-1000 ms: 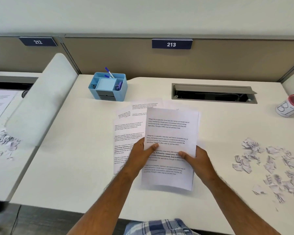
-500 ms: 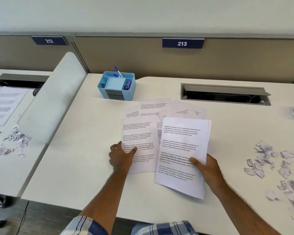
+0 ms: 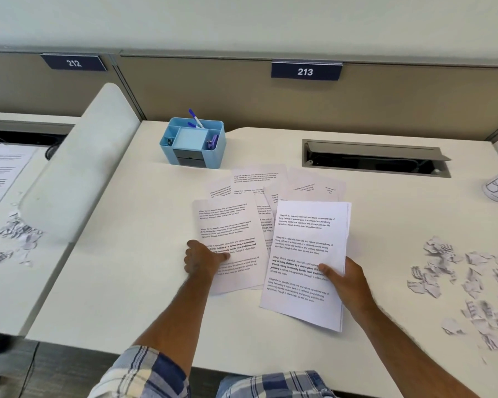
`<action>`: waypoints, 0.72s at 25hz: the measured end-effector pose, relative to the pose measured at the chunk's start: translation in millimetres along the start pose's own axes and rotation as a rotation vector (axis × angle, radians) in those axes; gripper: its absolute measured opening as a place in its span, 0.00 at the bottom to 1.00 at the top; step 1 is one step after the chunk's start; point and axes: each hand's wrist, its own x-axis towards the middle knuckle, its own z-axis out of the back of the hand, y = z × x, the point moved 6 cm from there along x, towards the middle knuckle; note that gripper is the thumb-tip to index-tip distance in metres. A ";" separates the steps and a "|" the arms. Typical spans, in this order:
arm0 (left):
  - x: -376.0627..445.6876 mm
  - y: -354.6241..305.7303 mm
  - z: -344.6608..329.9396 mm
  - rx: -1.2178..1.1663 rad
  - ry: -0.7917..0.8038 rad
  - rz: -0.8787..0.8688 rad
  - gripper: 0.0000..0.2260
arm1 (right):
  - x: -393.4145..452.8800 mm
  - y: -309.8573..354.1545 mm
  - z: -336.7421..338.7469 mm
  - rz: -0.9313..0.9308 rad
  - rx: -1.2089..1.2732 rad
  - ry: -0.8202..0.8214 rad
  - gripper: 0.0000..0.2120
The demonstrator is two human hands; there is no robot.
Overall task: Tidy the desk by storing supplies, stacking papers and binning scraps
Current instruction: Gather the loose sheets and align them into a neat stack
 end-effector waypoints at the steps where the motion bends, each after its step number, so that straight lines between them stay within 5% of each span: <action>1: 2.1 -0.2 -0.9 0.010 0.013 0.001 0.42 | -0.2 -0.2 0.7 -0.002 0.001 0.001 0.11; 12: 2.1 15.0 27.8 -0.170 -0.013 -0.174 0.10 | -1.5 0.2 5.7 0.040 -0.058 -0.018 0.13; 18: -18.6 16.9 65.5 -0.435 0.037 -0.270 0.10 | -0.5 1.4 5.7 0.054 -0.023 -0.022 0.15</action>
